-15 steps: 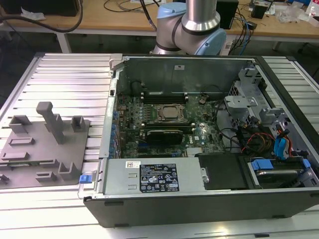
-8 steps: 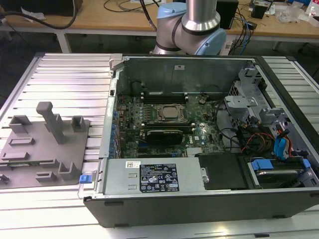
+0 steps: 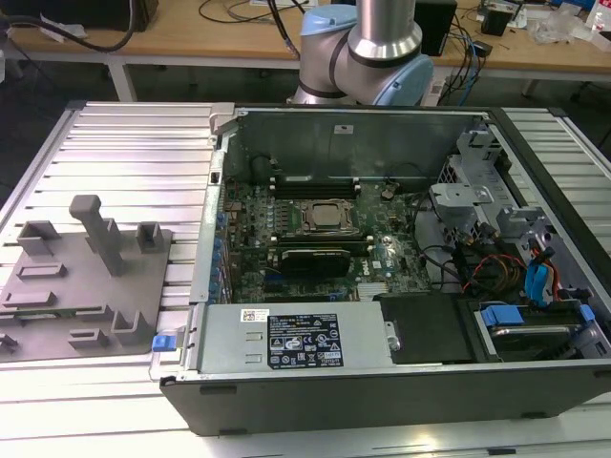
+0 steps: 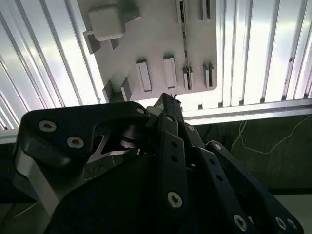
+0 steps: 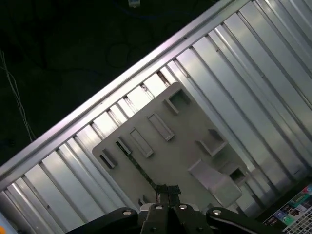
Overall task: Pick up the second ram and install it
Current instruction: 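Pick up the second ram and move it above second insertion slot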
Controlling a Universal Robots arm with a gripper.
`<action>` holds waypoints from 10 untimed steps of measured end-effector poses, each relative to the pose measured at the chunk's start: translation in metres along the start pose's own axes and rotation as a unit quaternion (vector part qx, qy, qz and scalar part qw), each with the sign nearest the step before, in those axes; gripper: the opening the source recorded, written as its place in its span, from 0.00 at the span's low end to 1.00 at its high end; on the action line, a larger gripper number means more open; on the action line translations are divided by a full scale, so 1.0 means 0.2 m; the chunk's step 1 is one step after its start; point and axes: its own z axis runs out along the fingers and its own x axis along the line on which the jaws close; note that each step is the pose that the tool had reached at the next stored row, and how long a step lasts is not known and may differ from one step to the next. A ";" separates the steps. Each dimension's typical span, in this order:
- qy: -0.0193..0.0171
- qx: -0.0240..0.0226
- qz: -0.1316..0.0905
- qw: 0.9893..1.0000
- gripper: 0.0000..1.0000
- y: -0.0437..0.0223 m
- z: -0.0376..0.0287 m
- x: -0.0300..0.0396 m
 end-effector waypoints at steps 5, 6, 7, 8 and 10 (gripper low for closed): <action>0.002 -0.001 -0.047 0.999 0.11 0.000 0.000 0.000; 0.002 -0.002 -0.064 0.998 0.11 0.000 0.000 0.000; 0.003 -0.002 -0.078 0.997 0.11 0.000 0.000 0.000; 0.003 -0.002 -0.086 0.996 0.11 0.000 0.000 0.000; 0.004 -0.003 -0.107 0.994 0.11 0.000 0.000 0.000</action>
